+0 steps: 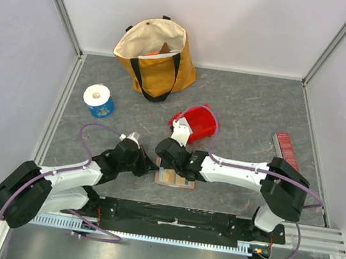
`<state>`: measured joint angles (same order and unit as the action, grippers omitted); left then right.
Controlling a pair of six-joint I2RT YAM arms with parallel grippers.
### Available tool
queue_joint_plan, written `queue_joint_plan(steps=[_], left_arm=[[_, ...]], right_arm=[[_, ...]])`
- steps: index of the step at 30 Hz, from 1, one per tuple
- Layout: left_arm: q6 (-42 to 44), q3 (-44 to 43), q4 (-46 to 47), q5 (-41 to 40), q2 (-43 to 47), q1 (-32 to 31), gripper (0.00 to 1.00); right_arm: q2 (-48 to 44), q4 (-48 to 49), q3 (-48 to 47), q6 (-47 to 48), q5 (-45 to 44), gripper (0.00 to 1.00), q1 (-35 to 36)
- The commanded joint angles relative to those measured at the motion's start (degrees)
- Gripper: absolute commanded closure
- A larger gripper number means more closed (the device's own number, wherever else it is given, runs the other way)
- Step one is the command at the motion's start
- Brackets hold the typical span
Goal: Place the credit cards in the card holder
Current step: Insert the credit card into the card holder.
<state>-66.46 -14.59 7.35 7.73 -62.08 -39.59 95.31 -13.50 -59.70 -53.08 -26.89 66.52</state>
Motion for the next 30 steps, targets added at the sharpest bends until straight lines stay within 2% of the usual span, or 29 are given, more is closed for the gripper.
queue_joint_plan(steps=[1,8,25,30], left_arm=[[0.98,0.18,1.35,0.54,0.74,0.22,0.98],[0.89,0.35,1.35,0.54,0.74,0.22,0.98],[0.71,-0.44,1.43,1.24,1.35,0.22,0.98],[0.71,-0.44,1.43,1.41,1.35,0.22,0.98]], right_arm=[[-2.14,1.1,-1.64,-1.5,-2.2,1.0,-0.16],[-3.81,0.75,-1.03,-1.41,-3.87,1.0,-0.34],[-0.47,1.28,-0.94,-1.85,-1.5,1.0,-0.43],[-0.12,-0.82,-1.47,-0.8,-3.42,1.0,-0.34]])
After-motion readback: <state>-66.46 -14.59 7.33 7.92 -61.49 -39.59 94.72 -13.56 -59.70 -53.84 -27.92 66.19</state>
